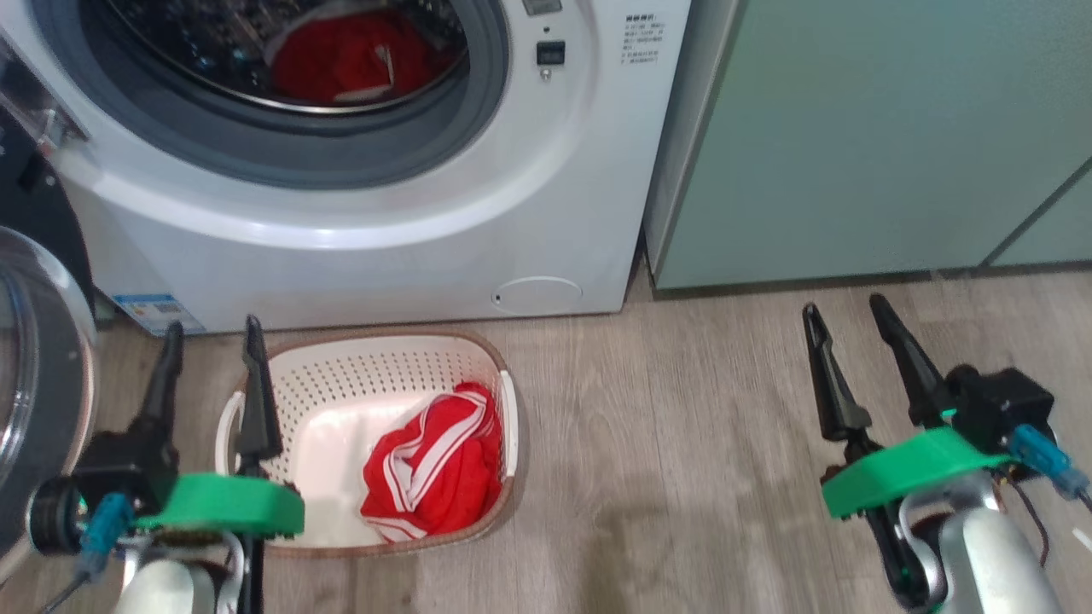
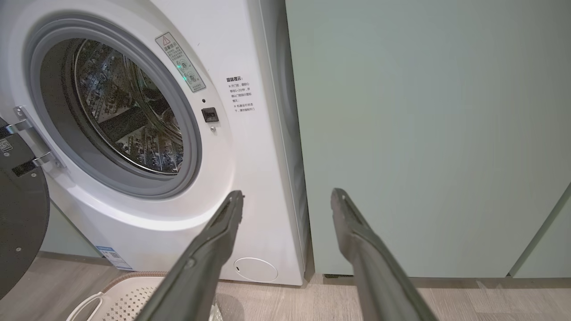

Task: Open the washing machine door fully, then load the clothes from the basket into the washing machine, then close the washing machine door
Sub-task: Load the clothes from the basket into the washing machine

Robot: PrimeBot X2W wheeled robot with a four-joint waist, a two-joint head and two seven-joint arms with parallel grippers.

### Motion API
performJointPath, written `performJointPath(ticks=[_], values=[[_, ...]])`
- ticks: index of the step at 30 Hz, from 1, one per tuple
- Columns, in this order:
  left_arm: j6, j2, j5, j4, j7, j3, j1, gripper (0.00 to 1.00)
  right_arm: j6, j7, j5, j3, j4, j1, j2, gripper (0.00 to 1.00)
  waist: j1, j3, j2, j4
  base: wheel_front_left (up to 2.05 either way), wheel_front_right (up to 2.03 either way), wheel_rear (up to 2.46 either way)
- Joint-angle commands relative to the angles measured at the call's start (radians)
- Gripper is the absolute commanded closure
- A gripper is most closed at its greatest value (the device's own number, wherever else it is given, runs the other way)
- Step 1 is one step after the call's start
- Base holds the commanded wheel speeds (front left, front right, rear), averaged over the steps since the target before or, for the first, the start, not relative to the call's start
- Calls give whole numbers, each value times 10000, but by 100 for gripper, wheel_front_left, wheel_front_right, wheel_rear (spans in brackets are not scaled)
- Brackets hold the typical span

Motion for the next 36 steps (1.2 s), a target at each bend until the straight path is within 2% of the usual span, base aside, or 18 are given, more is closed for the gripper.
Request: performJointPath(ticks=[1, 13, 36], values=[[-20, 65, 40, -276, 24, 283, -194, 0, 0, 6, -88, 192, -383, -61, -1, 0, 1, -181, -1, 26, 0, 0, 0], [-61, 93, -48, -72, 226, 54, 477, 0, 0, 514, -196, 32, -1028, 774, -1, 0, 1, -844, -1, -35, 0, 0, 0], [153, 243, -158, -75, 333, 21, 351, 0, 0, 497, -143, 77, -1148, 600, -1, 0, 1, -657, -1, 45, 0, 0, 0]])
